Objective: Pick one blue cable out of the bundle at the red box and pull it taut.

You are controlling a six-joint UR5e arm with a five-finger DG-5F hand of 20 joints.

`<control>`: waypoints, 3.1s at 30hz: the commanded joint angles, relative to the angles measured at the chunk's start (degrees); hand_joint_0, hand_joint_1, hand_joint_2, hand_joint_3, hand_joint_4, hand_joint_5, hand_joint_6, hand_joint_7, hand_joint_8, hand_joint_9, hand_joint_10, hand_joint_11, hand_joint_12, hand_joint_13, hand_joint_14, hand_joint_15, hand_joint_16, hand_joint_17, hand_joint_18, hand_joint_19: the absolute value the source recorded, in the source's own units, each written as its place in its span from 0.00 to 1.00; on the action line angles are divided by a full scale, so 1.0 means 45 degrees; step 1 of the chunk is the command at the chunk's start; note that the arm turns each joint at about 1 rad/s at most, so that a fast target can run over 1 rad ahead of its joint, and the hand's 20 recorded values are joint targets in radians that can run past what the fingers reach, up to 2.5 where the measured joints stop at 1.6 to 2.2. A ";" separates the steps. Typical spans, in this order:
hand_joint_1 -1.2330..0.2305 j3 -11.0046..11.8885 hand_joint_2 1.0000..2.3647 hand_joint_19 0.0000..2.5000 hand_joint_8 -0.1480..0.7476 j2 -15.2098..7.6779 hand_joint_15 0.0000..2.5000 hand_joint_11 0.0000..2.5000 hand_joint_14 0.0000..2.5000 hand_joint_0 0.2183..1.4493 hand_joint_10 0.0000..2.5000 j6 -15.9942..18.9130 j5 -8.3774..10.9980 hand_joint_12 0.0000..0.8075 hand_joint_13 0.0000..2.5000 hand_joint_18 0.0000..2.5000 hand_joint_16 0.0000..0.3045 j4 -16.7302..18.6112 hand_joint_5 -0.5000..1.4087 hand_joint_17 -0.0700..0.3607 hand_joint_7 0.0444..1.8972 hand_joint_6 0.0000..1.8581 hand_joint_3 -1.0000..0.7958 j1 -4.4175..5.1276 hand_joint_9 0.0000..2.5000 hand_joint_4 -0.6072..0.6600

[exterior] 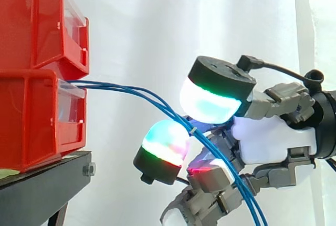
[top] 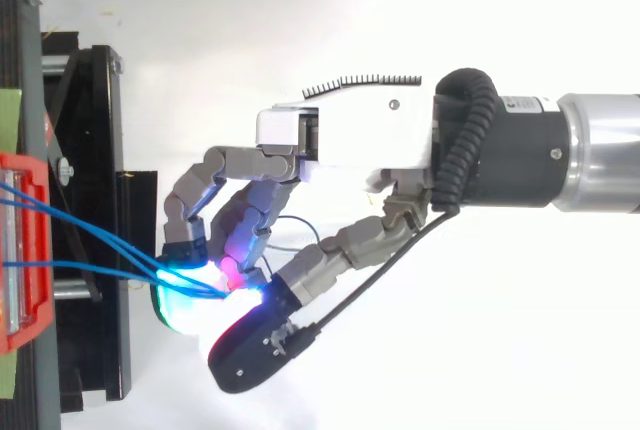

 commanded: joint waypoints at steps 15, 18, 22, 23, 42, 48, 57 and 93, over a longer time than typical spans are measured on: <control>0.23 0.0009 0.01 0.09 0.65 0.0006 0.15 0.46 0.00 0.38 0.00 -0.0020 0.0021 0.50 0.34 0.26 0.19 0.0000 0.19 0.46 0.55 0.49 0.45 0.0000 0.48 0.50; 0.21 -0.0011 0.01 0.09 0.66 0.0006 0.15 0.46 0.00 0.42 0.00 -0.0020 0.0021 0.50 0.34 0.26 0.18 0.0000 0.18 0.46 0.55 0.49 0.40 0.0000 0.48 0.49; 0.20 -0.0011 0.00 0.08 0.64 -0.0013 0.15 0.46 0.00 0.44 0.00 -0.0020 0.0021 0.49 0.34 0.26 0.18 0.0000 0.18 0.46 0.51 0.48 0.28 0.0000 0.47 0.54; 0.20 -0.0011 0.00 0.08 0.64 0.0006 0.15 0.45 0.00 0.41 0.00 -0.0020 0.0021 0.48 0.34 0.26 0.18 0.0000 0.18 0.45 0.49 0.47 0.28 0.0000 0.47 0.60; 0.37 0.0009 0.01 0.12 0.66 0.0006 0.15 0.43 0.00 0.29 0.00 0.0155 0.0021 0.54 0.32 0.23 0.21 0.0019 0.19 0.50 0.45 0.47 0.41 -0.0019 0.45 0.60; 0.32 -0.0011 0.01 0.12 0.67 0.0006 0.15 0.44 0.00 0.31 0.00 0.0195 0.0021 0.53 0.32 0.24 0.21 0.0039 0.18 0.49 0.44 0.48 0.46 -0.0019 0.45 0.62; 0.23 -0.0011 0.01 0.10 0.65 0.0006 0.14 0.44 0.00 0.35 0.00 0.0175 0.0021 0.50 0.32 0.24 0.19 -0.0020 0.18 0.47 0.50 0.48 0.45 -0.0039 0.45 0.58; 0.29 0.0009 0.01 0.11 0.68 0.0006 0.15 0.46 0.00 0.34 0.00 0.0155 0.0021 0.53 0.32 0.26 0.20 0.0039 0.20 0.48 0.50 0.49 0.49 -0.0039 0.47 0.58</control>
